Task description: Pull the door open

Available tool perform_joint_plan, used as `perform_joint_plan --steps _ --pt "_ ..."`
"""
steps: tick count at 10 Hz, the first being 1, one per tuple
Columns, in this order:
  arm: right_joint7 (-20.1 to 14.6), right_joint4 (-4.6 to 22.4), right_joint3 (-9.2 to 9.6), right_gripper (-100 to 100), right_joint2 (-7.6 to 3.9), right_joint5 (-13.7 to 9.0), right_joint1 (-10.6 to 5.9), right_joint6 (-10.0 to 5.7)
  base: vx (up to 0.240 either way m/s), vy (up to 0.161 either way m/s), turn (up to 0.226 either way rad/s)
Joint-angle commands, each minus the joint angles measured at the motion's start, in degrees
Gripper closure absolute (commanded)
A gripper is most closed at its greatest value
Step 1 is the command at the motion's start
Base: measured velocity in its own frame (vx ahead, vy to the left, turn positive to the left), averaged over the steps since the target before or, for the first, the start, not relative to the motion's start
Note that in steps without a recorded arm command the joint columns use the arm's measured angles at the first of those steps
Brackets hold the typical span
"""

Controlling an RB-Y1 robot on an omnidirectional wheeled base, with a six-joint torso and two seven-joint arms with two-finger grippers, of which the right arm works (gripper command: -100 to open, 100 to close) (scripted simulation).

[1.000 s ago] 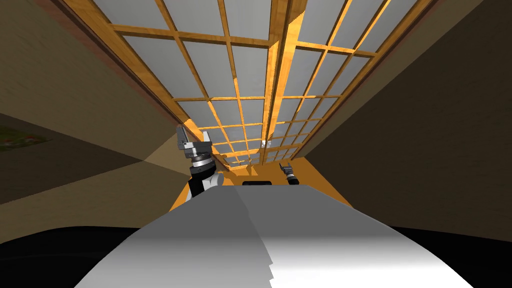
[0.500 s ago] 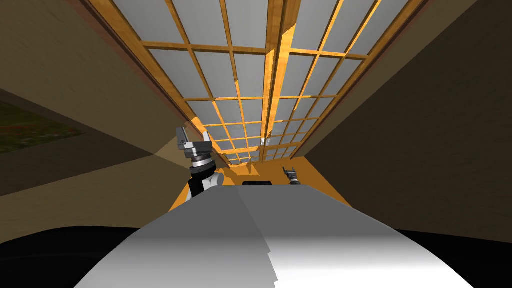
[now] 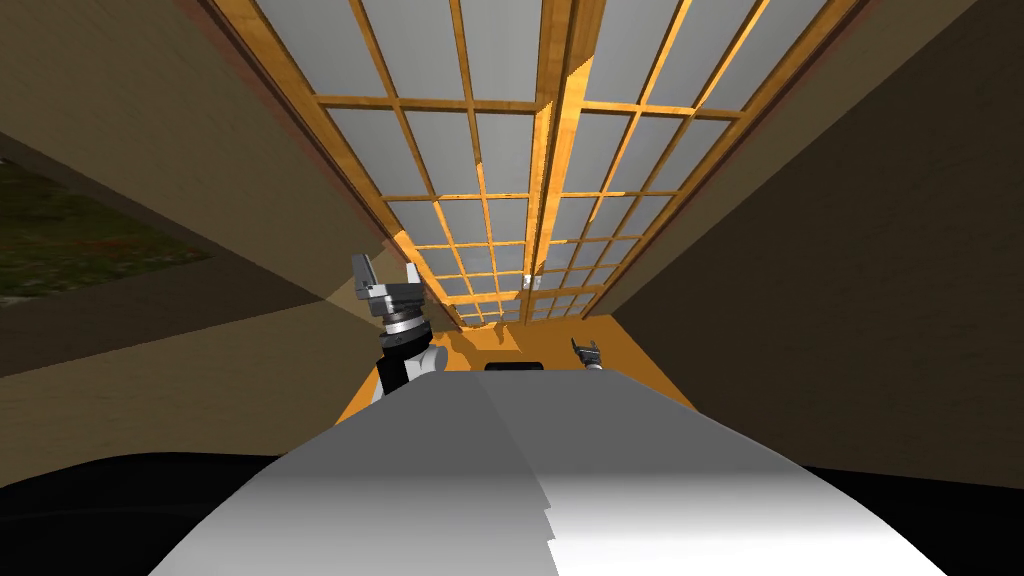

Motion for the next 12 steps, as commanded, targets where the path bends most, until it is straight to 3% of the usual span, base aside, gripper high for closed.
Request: perform_joint_plan --steps 1,6,12 --pt "1.22 0.99 -0.14 -100 -0.32 -1.71 0.06 0.11 -0.021 -0.036 0.101" --pt "3.92 0.01 0.65 -100 -0.02 -6.74 0.56 1.67 0.04 -0.023 0.14" --pt "5.73 -1.9 2.43 -100 1.19 -9.8 -2.39 2.38 0.167 -0.011 0.145"
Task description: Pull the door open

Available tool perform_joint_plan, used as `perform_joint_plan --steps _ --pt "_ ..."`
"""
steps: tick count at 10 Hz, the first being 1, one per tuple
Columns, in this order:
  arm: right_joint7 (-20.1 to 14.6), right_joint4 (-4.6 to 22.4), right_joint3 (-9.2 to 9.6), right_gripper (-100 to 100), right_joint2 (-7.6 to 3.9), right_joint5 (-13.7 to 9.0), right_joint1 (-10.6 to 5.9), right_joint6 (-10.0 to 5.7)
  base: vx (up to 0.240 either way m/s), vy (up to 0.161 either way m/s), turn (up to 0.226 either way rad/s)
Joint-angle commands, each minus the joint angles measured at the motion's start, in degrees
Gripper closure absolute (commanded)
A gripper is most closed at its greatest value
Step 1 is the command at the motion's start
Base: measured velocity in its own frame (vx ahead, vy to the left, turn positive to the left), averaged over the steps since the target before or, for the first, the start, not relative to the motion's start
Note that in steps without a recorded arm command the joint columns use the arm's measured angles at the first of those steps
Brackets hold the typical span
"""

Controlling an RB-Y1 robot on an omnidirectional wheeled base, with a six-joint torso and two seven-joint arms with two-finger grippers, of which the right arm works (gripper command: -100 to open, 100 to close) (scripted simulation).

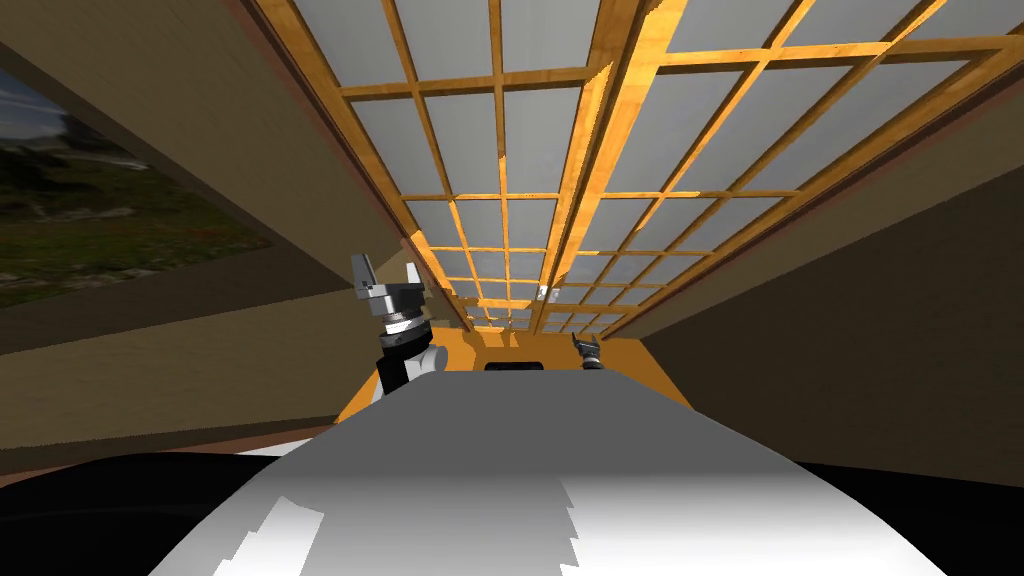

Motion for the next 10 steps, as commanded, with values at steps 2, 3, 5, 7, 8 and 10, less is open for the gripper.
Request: perform_joint_plan --steps 2,3,5,7,8,10 --pt "0.4 -2.01 0.99 -100 1.03 -0.52 -1.33 0.61 0.186 -0.011 0.117" --pt "0.51 -2.29 1.27 -100 1.24 -0.66 -1.95 0.61 0.203 0.007 0.132" --pt "0.7 -2.86 1.82 -100 1.65 -0.9 -3.22 0.6 0.171 -0.02 0.097" --pt "0.75 -3.15 2.11 -100 1.87 -0.93 -3.93 0.55 0.155 -0.008 0.062" --pt "0.82 -3.59 2.54 -100 2.2 -0.98 -5.01 0.49 0.156 -0.003 0.082" --pt "0.9 -4.13 3.08 -100 2.61 -1.03 -6.32 0.41 0.214 0.003 0.112"
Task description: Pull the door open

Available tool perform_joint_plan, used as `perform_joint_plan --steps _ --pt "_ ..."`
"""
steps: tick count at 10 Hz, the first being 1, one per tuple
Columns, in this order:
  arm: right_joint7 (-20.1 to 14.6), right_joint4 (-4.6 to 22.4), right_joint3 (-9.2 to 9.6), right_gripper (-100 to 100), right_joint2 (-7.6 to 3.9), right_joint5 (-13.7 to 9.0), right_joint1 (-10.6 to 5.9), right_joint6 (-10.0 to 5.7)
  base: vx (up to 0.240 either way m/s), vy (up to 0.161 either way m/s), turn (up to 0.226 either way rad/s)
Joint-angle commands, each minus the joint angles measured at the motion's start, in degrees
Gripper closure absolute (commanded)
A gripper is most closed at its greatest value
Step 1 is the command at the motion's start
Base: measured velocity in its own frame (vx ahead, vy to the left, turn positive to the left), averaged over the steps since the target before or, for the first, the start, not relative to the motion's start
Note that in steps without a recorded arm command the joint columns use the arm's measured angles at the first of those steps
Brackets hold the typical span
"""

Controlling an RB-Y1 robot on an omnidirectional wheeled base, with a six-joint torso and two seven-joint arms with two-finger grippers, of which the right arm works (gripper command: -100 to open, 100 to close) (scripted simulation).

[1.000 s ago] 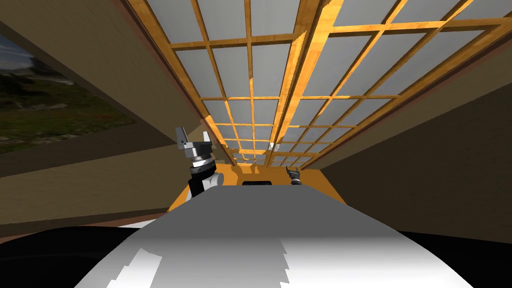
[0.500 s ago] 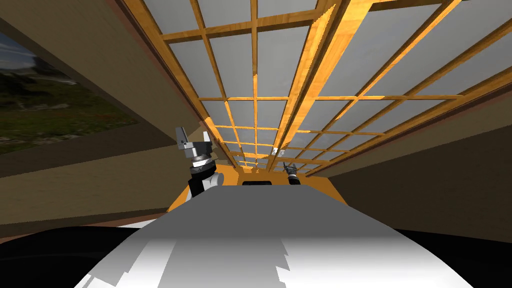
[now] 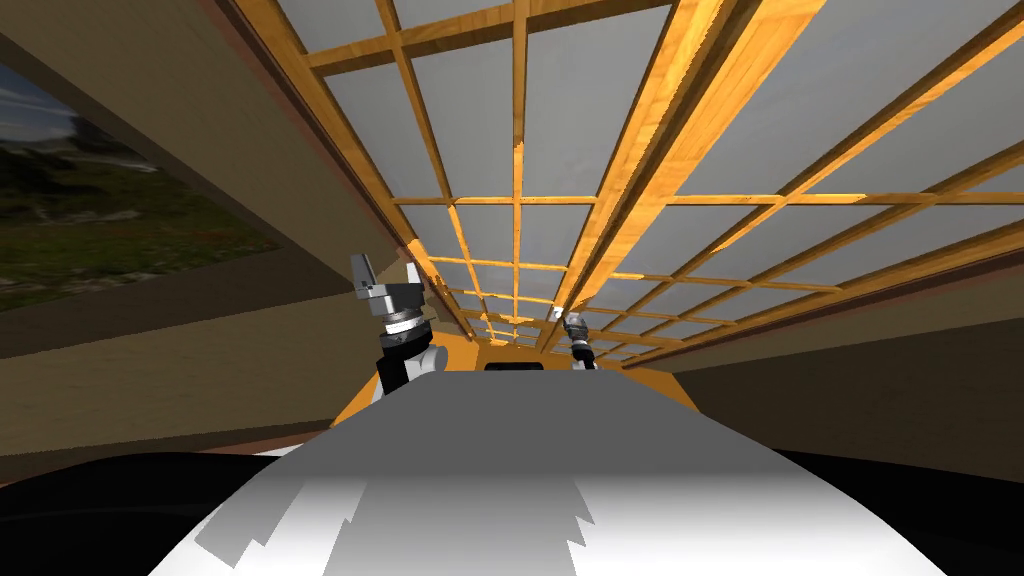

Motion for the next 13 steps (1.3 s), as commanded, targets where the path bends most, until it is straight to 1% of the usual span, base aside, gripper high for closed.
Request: perform_joint_plan --steps 1,2,7,8,9,11,12,13 --pt "0.0 0.0 0.0 -100 0.0 0.0 0.0 0.0 0.09 -0.002 0.007" --pt "0.0 0.0 0.0 100 0.0 0.0 0.0 0.0 -0.02 0.006 -0.014" --pt "0.0 0.0 0.0 100 0.0 0.0 0.0 0.0 -0.014 -0.002 0.003" --pt "-1.0 0.41 -0.19 100 -0.4 -0.44 1.4 0.13 -0.093 0.013 -0.023" --pt "-1.0 0.41 -0.19 100 -0.4 -0.44 1.4 0.13 -0.131 0.021 -0.025" --pt "-2.15 0.82 -0.43 100 -0.82 -0.97 2.95 0.2 -0.151 0.015 -0.032" --pt "-2.15 0.33 -0.43 100 -0.82 -0.97 2.95 0.2 -0.134 0.024 -0.048" --pt "-2.15 0.82 -0.43 100 -0.82 -0.97 2.95 0.2 -0.087 0.012 -0.014"
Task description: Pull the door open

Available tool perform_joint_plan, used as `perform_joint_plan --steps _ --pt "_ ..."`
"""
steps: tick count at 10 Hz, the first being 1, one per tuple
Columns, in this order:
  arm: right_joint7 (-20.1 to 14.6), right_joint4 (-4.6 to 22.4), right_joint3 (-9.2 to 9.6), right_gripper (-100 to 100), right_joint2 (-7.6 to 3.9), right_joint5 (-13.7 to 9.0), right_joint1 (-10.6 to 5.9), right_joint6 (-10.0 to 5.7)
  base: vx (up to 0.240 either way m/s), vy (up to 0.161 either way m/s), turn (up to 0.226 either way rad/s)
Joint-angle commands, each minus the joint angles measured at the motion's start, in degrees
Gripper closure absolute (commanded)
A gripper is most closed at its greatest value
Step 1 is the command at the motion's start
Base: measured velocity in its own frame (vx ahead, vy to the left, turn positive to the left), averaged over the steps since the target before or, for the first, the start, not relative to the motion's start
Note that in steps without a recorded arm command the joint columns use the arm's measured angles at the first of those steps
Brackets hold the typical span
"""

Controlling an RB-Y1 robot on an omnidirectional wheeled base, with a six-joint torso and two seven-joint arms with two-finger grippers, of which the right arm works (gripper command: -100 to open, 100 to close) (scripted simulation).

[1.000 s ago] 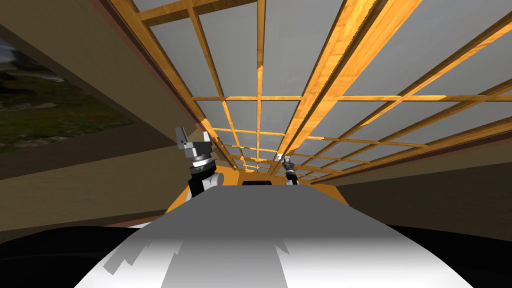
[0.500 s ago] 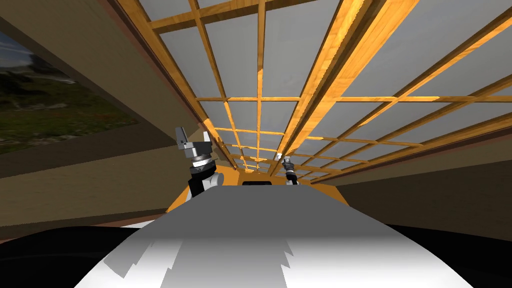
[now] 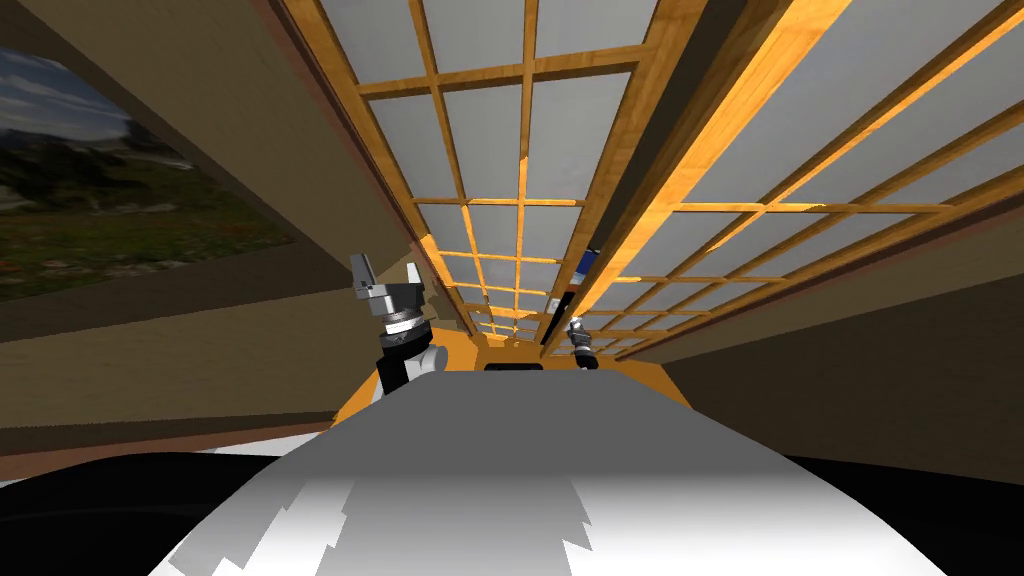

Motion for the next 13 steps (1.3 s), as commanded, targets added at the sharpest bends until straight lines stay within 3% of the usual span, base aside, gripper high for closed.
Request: perform_joint_plan --steps 1,3,6,12,13 --pt "-1.67 1.32 -0.58 100 -0.91 -0.97 1.44 0.08 -0.155 0.004 0.0" --pt "-2.26 1.38 -0.58 100 -1.04 -1.21 1.84 0.08 -0.132 0.004 -0.032" --pt "-5.17 1.65 -0.55 100 -1.64 -2.39 3.84 0.07 -0.108 0.001 -0.015" --pt "-7.38 1.71 -0.4 100 -2.01 -3.25 4.96 0.03 -0.061 0.0 -0.005" --pt "-9.9 1.69 -0.15 100 -2.37 -4.22 6.03 -0.03 -0.056 -0.002 0.032"
